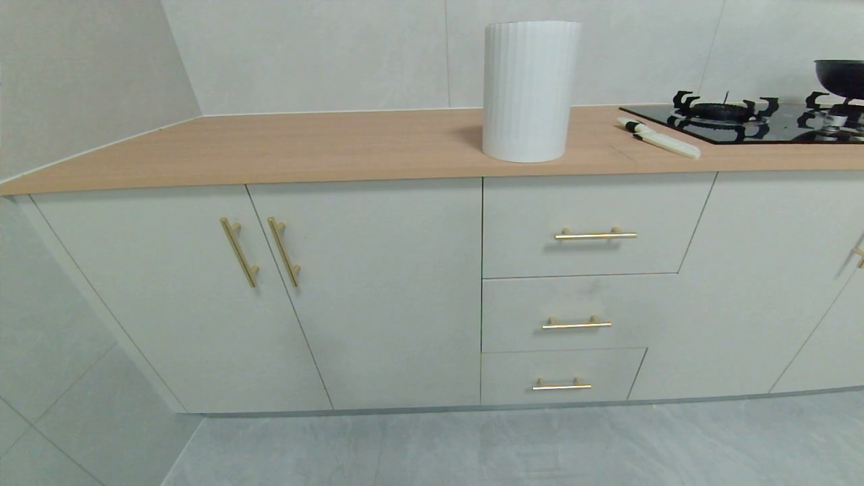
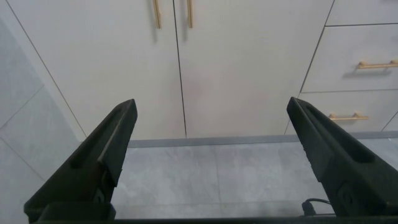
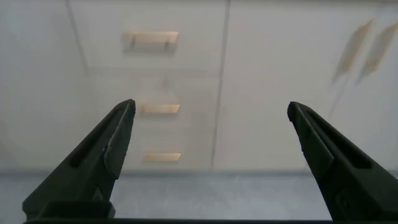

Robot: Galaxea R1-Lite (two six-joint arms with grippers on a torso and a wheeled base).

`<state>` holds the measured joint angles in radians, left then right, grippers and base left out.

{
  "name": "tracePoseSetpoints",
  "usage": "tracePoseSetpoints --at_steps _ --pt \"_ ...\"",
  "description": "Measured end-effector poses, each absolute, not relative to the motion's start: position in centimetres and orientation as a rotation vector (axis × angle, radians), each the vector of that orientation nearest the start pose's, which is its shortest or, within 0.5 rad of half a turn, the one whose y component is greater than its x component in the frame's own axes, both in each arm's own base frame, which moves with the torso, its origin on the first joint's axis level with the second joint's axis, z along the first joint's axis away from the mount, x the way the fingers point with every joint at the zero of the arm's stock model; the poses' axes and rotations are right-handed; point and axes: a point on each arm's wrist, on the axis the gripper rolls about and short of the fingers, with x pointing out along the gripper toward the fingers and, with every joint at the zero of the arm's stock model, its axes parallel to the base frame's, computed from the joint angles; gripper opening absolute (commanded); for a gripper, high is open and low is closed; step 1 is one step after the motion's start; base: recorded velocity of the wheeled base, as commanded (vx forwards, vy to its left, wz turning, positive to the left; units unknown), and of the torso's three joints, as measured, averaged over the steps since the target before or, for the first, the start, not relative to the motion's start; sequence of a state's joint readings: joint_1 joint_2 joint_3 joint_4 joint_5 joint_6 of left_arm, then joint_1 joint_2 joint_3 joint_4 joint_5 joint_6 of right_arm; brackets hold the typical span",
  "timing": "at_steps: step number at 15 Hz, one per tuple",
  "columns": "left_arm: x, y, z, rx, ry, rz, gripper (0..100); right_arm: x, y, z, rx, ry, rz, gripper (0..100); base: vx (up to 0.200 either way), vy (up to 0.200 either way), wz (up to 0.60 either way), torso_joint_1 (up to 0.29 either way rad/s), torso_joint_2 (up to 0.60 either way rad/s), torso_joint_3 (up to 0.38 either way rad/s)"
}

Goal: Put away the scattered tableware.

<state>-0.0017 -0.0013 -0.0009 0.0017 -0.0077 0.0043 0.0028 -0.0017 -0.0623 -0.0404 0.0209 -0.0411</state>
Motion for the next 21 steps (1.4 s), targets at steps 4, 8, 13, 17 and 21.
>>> tracePoseSetpoints --at_steps 4,8,13,17,21 --pt "-2.3 0.0 7.5 0.005 0.0 -0.009 100 -2.4 0.1 7.7 -0.037 -0.012 0.035 100 0.0 0.0 0.0 0.0 0.0 0.0" --pt "-2.3 0.0 7.5 0.004 0.0 -0.009 100 -2.3 0.0 7.6 0.013 -0.005 0.024 100 0.0 0.0 0.0 0.0 0.0 0.0" --pt "-2.3 0.0 7.6 0.008 -0.001 -0.01 100 -2.3 0.0 7.6 0.015 -0.003 0.023 100 0.0 0.0 0.0 0.0 0.0 0.0" --pt "-2.3 0.0 7.5 0.008 0.0 -0.011 100 -2.3 0.0 7.6 0.014 -0.002 0.024 100 0.0 0.0 0.0 0.0 0.0 0.0" --pt "-2.3 0.0 7.5 0.008 0.0 -0.013 100 -2.3 0.0 7.6 0.014 -0.002 0.024 100 0.1 0.0 0.0 0.002 0.0 0.002"
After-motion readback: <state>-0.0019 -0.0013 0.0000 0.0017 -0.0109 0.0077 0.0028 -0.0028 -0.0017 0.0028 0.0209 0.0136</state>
